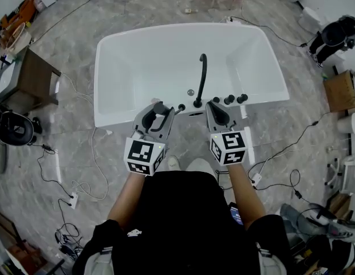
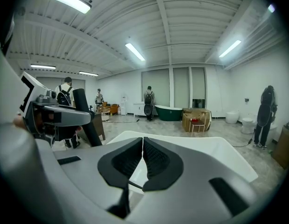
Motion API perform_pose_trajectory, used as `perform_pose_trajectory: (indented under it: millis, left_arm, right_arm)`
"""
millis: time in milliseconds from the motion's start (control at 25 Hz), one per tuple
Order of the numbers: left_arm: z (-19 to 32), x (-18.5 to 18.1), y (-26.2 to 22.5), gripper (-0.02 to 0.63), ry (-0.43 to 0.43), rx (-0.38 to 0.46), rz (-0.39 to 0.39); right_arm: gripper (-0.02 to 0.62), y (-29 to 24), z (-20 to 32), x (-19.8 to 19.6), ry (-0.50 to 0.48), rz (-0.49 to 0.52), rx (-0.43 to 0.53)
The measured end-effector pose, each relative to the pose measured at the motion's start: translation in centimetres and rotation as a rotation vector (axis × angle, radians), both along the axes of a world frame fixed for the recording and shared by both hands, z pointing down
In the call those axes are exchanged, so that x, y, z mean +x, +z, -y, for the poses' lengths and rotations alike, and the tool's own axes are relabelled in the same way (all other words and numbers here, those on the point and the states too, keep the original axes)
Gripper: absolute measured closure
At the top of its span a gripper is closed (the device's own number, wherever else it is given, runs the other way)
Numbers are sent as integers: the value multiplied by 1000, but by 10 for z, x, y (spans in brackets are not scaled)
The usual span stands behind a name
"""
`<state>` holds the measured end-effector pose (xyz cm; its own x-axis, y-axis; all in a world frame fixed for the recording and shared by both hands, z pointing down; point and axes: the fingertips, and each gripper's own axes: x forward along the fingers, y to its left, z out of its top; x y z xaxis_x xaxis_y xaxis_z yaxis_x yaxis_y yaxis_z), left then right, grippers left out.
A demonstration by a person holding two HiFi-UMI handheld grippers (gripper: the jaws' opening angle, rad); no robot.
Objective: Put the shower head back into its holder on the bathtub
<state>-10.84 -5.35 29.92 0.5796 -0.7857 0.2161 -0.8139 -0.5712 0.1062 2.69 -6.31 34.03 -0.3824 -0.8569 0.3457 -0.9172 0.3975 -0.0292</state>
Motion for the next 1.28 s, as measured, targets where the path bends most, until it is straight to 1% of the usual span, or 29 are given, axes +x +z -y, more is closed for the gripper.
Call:
perform_pose_trajectory:
  millis: [120, 480, 840, 1280]
  left_arm:
    - [3, 0, 9, 462, 1, -24, -13]
    - [20, 5, 33, 462, -8, -68, 1]
    - [53, 30, 78, 462, -17, -153, 37]
    - [88, 62, 139, 462, 17, -255, 81]
  right_arm:
    - [571, 8, 2, 3, 6, -11, -18]
    - [571, 32, 14, 11, 12, -24, -71]
    - [572, 81, 42, 26, -6, 10, -173]
    - [572, 141, 74, 43, -22, 36, -301]
